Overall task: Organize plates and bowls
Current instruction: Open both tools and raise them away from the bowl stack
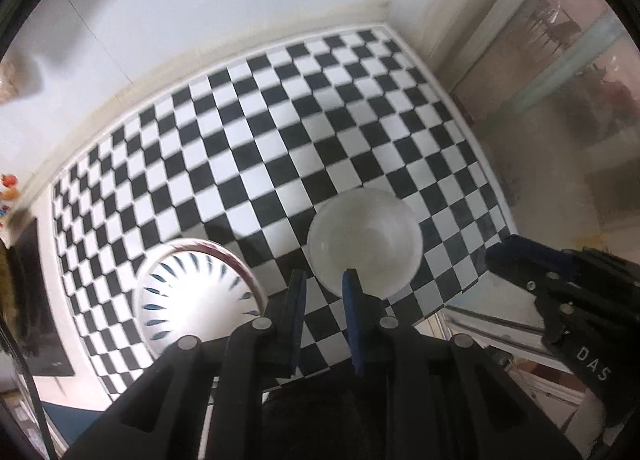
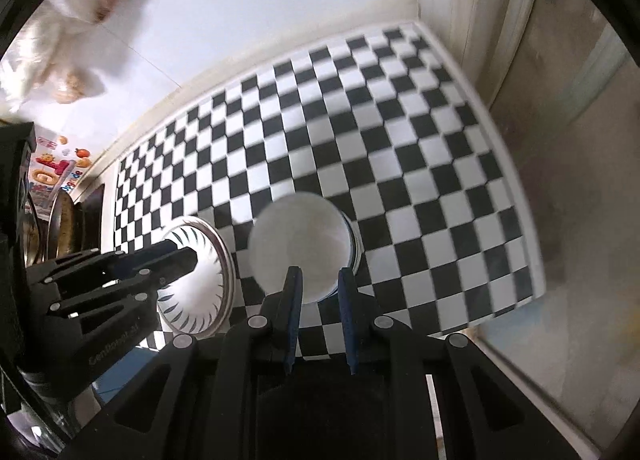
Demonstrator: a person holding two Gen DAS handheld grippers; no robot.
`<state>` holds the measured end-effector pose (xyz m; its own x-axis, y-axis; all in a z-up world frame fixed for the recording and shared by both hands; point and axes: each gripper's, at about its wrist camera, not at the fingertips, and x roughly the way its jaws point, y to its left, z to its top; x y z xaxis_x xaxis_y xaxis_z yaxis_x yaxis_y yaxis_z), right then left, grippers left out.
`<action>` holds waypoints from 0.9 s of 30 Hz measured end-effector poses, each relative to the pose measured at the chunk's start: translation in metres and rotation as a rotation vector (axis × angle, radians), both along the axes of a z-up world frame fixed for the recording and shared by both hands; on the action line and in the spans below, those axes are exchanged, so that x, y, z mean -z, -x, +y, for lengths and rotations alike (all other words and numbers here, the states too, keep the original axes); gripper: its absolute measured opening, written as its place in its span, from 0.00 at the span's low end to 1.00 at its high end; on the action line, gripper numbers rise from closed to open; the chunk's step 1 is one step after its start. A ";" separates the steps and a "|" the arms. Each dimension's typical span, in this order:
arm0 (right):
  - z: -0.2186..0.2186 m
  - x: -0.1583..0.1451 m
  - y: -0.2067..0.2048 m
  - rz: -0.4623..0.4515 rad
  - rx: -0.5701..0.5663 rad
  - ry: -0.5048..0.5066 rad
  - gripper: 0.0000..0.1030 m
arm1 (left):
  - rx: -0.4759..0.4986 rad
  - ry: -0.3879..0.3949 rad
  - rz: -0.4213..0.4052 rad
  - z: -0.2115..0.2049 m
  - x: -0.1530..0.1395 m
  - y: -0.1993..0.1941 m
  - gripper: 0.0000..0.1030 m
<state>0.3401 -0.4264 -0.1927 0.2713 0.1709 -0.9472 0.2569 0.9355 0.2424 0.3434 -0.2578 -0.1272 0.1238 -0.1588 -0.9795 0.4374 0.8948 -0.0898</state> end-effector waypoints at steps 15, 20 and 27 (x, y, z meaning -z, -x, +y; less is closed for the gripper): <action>0.009 -0.076 0.047 -0.102 0.001 0.053 0.20 | 0.016 0.042 -0.116 0.008 -0.070 0.030 0.16; 0.007 -0.076 0.048 -0.101 0.007 0.039 0.20 | 0.001 0.056 -0.113 0.010 -0.071 0.032 0.17; -0.010 -0.058 0.035 -0.096 0.037 -0.031 0.84 | -0.041 0.070 -0.082 0.013 -0.046 0.011 0.36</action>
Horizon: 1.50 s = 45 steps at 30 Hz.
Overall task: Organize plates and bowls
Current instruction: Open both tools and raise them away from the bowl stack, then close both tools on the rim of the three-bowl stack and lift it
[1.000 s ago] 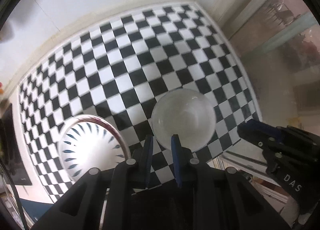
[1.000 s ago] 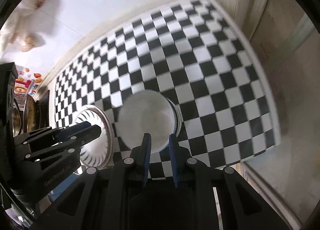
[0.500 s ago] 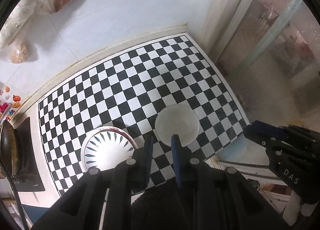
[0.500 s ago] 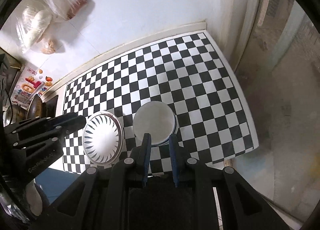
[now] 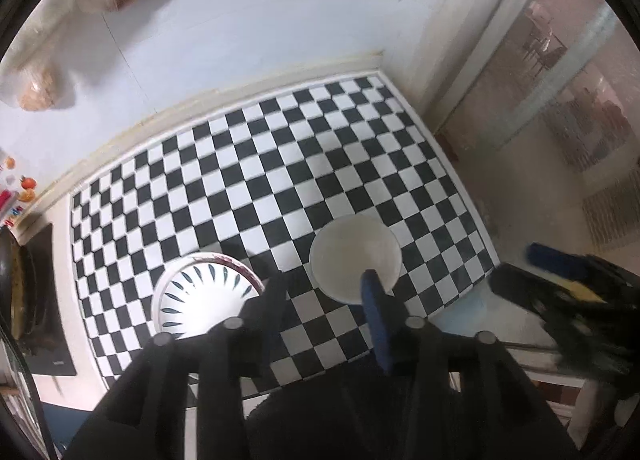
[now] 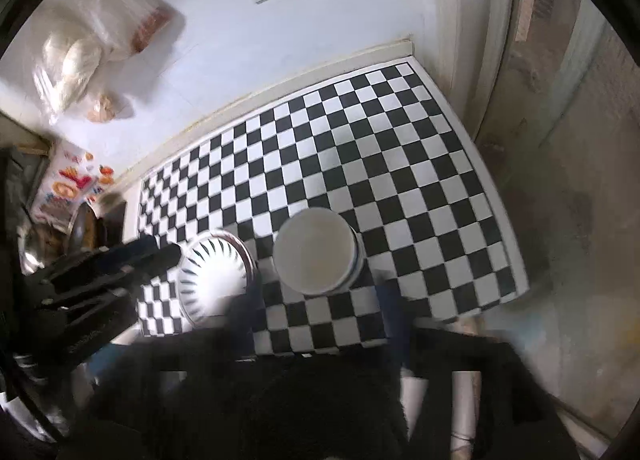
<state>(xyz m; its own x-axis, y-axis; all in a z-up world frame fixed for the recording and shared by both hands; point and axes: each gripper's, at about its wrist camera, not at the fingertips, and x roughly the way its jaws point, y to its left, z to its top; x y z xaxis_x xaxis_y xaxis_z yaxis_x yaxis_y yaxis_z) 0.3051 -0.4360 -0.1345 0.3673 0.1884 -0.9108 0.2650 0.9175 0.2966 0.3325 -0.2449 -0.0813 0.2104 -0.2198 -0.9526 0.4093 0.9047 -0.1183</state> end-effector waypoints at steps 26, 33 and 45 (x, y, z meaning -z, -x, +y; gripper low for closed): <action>-0.038 0.255 -0.078 0.250 0.052 -0.328 0.97 | -0.115 0.101 0.581 -0.021 0.233 -0.094 0.36; -0.032 0.278 -0.088 0.233 0.050 -0.348 0.97 | -0.091 0.131 0.632 -0.029 0.252 -0.091 0.41; -0.022 0.307 -0.099 0.326 0.032 -0.361 0.68 | -0.074 0.200 0.649 -0.029 0.264 -0.102 0.42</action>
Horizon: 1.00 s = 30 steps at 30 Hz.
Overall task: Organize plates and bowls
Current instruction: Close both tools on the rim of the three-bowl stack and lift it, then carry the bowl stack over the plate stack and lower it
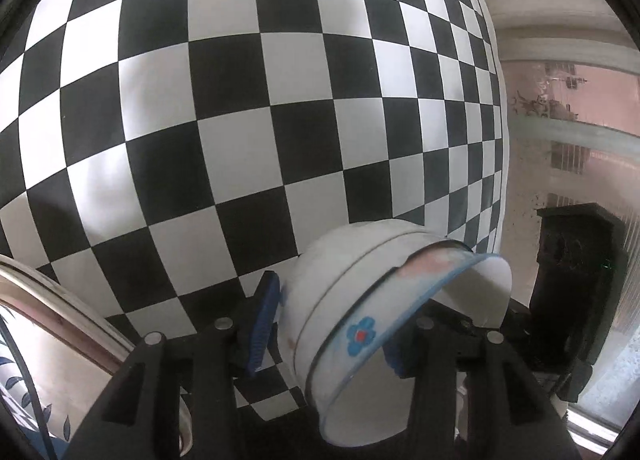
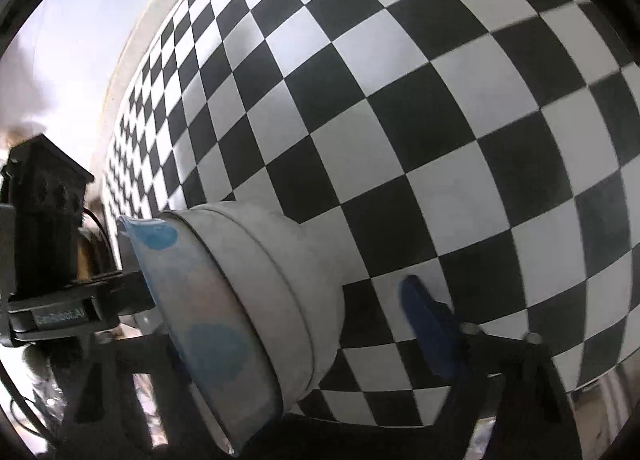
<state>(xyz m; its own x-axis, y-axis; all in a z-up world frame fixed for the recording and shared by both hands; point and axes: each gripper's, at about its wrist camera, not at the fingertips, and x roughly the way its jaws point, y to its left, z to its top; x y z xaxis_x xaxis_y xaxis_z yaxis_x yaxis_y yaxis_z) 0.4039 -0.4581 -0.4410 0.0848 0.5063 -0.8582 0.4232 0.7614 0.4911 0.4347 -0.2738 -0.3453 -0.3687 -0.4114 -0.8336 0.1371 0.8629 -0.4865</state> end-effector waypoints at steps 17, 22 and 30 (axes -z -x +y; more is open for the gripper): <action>0.002 0.008 0.009 0.031 0.087 -0.117 0.52 | -0.029 0.008 0.005 0.010 -0.008 0.003 0.40; 0.002 0.010 0.009 0.036 0.095 -0.129 0.50 | -0.034 0.007 0.004 0.011 -0.011 0.005 0.40; 0.007 -0.003 0.007 0.008 0.057 -0.108 0.49 | -0.047 0.012 -0.024 0.015 -0.017 0.004 0.40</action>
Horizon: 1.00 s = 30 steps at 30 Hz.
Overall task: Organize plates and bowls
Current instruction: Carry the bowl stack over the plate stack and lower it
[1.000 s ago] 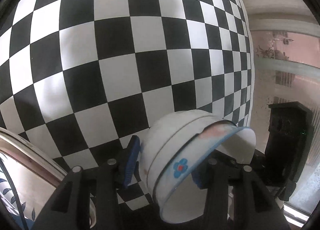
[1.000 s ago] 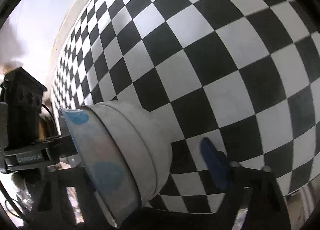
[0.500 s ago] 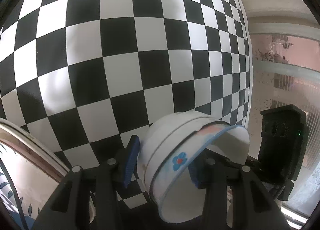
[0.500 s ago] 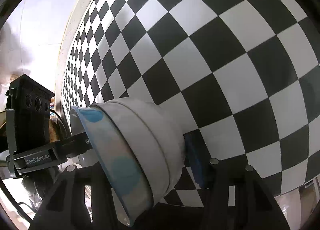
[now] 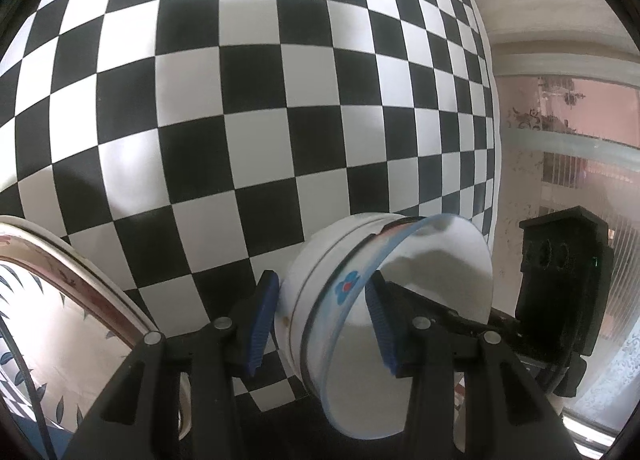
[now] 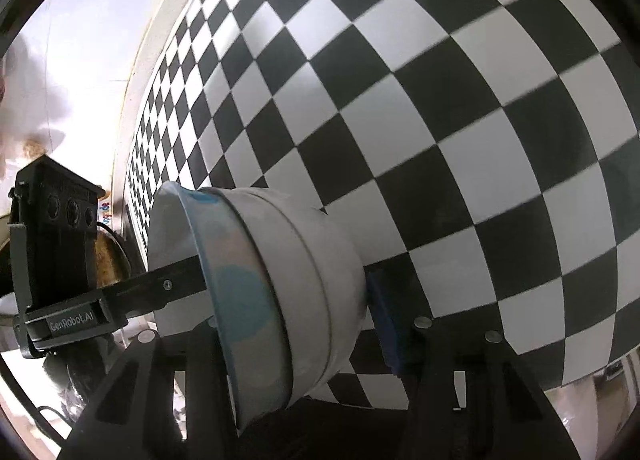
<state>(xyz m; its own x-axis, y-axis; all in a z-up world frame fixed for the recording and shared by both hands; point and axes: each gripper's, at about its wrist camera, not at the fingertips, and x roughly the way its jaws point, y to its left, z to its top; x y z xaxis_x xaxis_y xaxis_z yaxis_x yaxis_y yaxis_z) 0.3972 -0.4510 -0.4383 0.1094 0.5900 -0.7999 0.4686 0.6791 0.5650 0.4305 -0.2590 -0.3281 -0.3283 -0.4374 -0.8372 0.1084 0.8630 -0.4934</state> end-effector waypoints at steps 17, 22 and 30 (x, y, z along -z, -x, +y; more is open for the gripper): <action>0.048 -0.050 -0.031 -0.061 -0.072 0.000 0.49 | -0.050 0.018 -0.063 0.043 -0.042 -0.009 0.40; 0.073 -0.068 -0.043 -0.090 -0.118 0.001 0.48 | -0.089 0.019 -0.089 0.069 -0.055 -0.012 0.40; 0.120 -0.082 -0.054 -0.108 -0.195 -0.011 0.48 | -0.168 0.007 -0.110 0.115 -0.068 -0.005 0.40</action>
